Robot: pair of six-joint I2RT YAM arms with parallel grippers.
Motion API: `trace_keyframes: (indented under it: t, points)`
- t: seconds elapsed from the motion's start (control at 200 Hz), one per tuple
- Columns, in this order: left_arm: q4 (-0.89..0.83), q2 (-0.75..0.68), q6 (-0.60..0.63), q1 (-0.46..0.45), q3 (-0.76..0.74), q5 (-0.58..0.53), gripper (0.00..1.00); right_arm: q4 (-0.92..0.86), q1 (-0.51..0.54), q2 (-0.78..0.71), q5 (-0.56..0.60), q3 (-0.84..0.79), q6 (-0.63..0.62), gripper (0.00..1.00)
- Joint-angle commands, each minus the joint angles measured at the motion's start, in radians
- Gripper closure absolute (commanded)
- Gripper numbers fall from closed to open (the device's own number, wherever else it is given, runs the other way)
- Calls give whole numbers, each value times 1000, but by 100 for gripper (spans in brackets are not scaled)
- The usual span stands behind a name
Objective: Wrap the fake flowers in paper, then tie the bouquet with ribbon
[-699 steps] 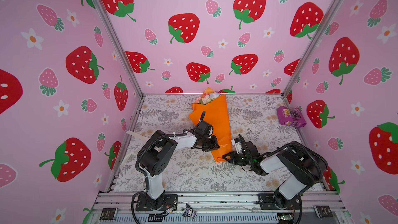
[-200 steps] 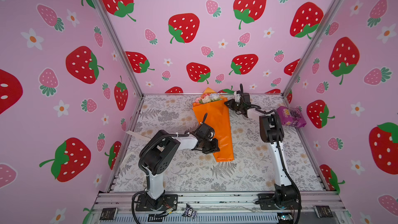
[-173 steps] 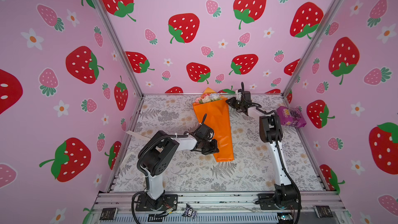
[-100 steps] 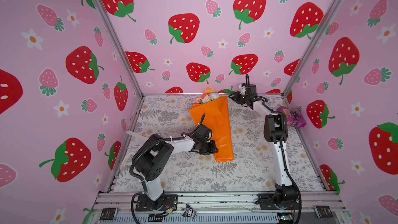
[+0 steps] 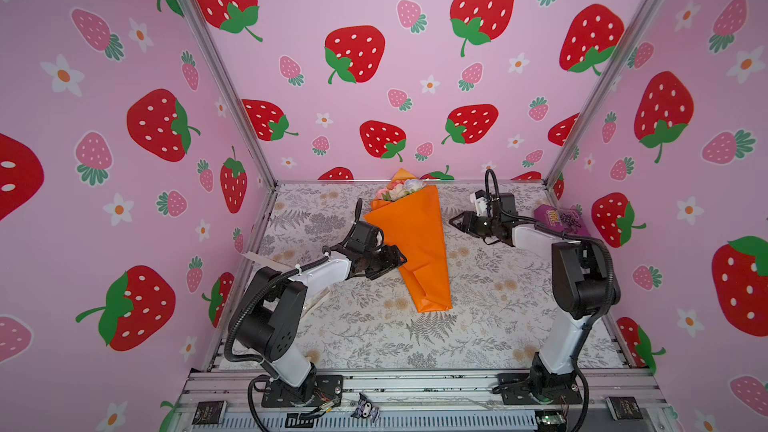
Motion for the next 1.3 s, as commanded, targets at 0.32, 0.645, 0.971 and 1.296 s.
trace_keyframes:
  t: [0.32,0.645,0.971,1.296]
  points:
    - [155,183,-89,68,81,87,19,109,76,129,-90,-20,32,49]
    - [246,315,-148,132,124,166,40,217,88,202,-113,-11,101,49]
    - [227,445,-110,164,267,185,76,312,83,304,-122,64,146,67]
    - [146,582,-83,172,448,173,85,373,68,352,-48,104,201,95]
